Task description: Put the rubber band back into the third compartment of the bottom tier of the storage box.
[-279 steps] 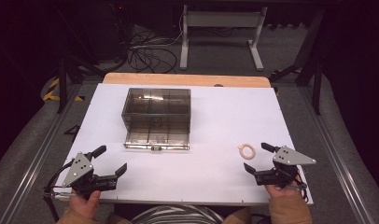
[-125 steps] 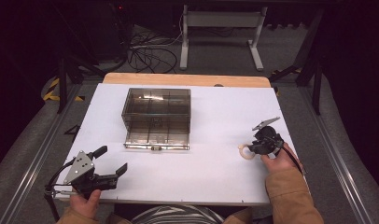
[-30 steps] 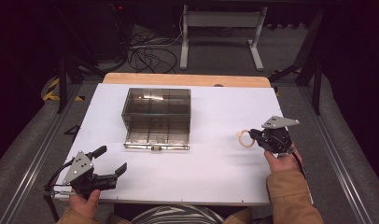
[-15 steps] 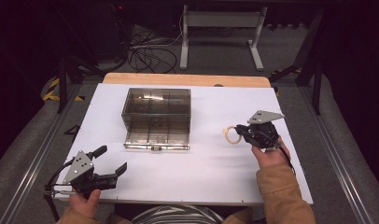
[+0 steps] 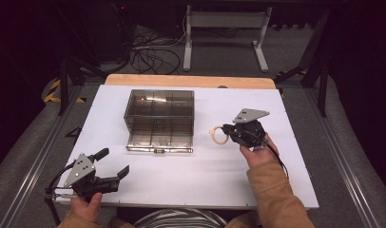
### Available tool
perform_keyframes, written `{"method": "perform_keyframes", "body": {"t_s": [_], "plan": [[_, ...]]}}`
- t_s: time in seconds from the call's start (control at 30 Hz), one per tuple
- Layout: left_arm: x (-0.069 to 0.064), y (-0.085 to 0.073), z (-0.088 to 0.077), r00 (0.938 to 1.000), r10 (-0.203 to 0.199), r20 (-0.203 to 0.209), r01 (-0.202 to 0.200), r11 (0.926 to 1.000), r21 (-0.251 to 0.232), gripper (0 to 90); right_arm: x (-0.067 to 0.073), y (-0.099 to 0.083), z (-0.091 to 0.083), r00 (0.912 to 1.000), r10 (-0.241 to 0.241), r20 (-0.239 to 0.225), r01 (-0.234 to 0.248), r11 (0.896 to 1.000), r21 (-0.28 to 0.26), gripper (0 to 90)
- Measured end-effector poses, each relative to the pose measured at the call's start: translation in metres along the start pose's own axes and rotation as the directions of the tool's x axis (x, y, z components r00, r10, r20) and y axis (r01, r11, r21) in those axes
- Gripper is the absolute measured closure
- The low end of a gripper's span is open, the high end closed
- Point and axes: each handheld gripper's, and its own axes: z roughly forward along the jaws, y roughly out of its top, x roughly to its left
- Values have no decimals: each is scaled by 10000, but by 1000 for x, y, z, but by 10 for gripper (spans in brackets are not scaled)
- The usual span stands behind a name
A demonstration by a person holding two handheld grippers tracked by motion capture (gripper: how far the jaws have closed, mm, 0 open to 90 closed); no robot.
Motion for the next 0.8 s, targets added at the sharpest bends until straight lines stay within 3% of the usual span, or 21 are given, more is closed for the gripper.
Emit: {"method": "perform_keyframes", "body": {"t_s": [0.3, 0.8], "plan": [[0, 0, 0, 10000, 34, -7, -34, 10000, -22, 77, 18, 16, 23, 9984, -434, -365, 435, 9991, 26, 842], [0, 0, -1, 10000, 41, 21, -41, 10000, -6, 77, 34, 25, 53, 9966, -733, -372, 736, 9973, 45, 841]]}}
